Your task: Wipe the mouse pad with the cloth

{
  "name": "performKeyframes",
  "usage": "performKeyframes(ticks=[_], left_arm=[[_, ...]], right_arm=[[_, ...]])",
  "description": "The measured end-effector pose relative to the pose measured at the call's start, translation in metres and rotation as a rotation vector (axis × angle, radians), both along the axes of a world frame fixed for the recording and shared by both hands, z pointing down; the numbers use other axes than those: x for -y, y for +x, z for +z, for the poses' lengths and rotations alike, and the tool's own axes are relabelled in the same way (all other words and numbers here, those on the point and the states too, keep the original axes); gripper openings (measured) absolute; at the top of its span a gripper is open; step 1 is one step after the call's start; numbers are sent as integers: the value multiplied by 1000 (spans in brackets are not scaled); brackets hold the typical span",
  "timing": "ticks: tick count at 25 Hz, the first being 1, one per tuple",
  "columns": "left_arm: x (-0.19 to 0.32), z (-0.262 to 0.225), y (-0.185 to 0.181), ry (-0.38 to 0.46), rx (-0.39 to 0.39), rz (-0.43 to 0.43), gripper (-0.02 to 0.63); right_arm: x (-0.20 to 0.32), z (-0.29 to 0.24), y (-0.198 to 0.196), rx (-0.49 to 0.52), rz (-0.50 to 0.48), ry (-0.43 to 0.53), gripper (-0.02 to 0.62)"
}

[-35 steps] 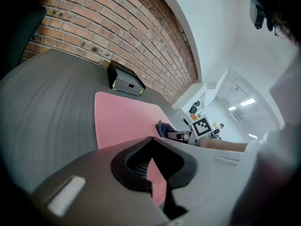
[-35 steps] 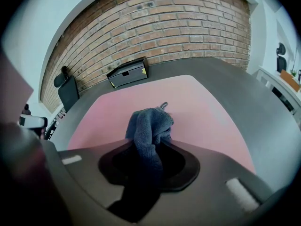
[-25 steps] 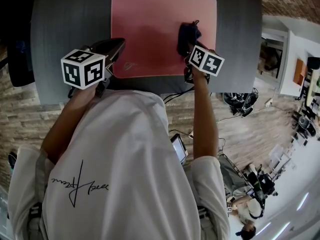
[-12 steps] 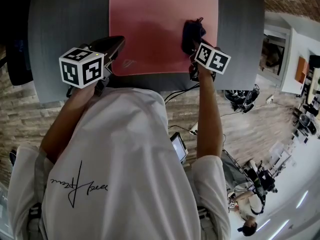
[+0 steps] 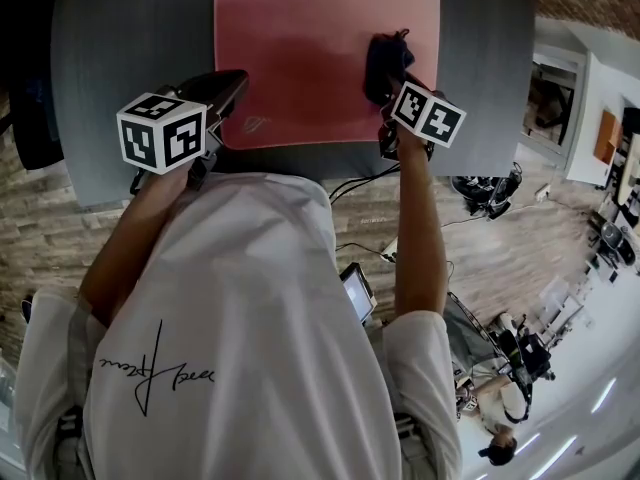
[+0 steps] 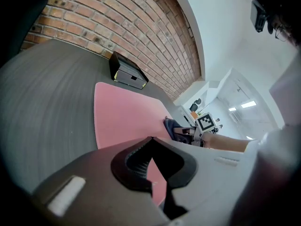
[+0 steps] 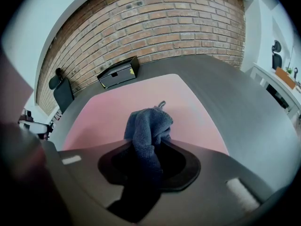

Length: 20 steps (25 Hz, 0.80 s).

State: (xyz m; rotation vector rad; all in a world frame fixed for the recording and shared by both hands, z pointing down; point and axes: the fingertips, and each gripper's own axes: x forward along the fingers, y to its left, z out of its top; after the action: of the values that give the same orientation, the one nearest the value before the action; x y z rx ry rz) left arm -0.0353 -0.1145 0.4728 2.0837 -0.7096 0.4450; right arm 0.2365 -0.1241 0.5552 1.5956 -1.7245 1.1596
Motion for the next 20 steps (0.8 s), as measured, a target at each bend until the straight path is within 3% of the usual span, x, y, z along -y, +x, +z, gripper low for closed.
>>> performKeyframes(ticks=[20], left_arm=[[10,9,-9,-32,2,-55,12]], right_arm=[[45,-1,33,-47,101,32,109]])
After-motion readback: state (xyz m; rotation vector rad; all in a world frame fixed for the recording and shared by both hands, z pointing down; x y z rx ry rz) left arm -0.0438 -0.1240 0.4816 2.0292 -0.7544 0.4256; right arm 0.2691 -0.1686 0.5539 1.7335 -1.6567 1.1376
